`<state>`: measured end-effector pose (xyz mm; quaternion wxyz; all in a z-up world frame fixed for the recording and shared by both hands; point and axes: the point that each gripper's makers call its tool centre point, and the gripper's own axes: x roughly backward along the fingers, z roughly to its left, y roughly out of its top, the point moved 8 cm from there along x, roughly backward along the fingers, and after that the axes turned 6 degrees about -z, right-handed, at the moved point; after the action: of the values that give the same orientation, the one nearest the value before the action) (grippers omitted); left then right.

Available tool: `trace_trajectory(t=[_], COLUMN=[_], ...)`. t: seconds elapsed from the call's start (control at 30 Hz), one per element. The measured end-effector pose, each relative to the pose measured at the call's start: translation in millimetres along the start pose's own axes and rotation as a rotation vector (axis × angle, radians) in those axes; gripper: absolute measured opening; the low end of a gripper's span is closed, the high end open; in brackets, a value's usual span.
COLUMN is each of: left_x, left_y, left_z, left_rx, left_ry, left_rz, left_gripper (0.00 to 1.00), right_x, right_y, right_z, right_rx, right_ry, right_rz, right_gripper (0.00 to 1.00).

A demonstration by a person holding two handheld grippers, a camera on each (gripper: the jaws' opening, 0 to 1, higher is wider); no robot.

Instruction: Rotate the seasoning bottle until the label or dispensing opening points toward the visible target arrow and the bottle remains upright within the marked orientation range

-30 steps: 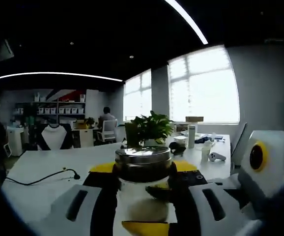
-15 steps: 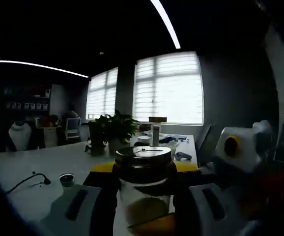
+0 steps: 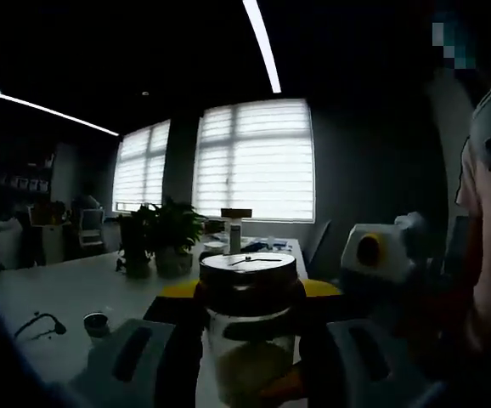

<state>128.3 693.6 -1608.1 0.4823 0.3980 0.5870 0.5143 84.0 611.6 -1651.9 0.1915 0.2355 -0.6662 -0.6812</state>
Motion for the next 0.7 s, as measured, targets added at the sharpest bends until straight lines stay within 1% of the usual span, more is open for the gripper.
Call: trace_trajectory(t=[0.17,0.23,0.27,0.3,0.4,0.47,0.53,0.63,0.7], left_x=[1,2,2,2,0,1,1,3,4], left_y=[3.4,5.1,6.2,7.1,8.0,7.6,8.5,11.5,12.3], left_z=[2.0,2.6,2.7,2.7,5.0,4.3,3.7,3.1,3.6], left_rx=[0.012,0.022,0.023,0.025,0.041,0.035,0.039,0.051,0.086], left_ry=[-0.042,-0.073,-0.086,-0.097,-0.092,-0.107,-0.123,-0.154,-0.169], left_rz=[0.000,0.004,0.005,0.008,0.024,0.024,0.021,0.005,-0.009], left_gripper=[0.44,0.44,0.44,0.44,0.44,0.44,0.44,0.44,0.44], right_x=[0,-1,-1,-1,-2,-3,-4,-5,-5], right_y=[1.8,1.7,1.0,0.7,0.0,-0.3,0.2,0.2,0.0], right_z=[-1,-1,-1,-2,-3,-3,-3,-3,-3], right_rx=[-0.014,-0.040,-0.072,-0.076,-0.089,-0.089,-0.088,-0.154,-0.181], right_ry=[0.040,0.068,0.087,0.092,0.100,0.114,0.140,0.206,0.234], right_rz=[-0.011,-0.027,-0.038,-0.040,-0.039,-0.033,-0.035,-0.062,-0.068], right_gripper=[0.38,0.38,0.38,0.38,0.38,0.38,0.38,0.39,0.40])
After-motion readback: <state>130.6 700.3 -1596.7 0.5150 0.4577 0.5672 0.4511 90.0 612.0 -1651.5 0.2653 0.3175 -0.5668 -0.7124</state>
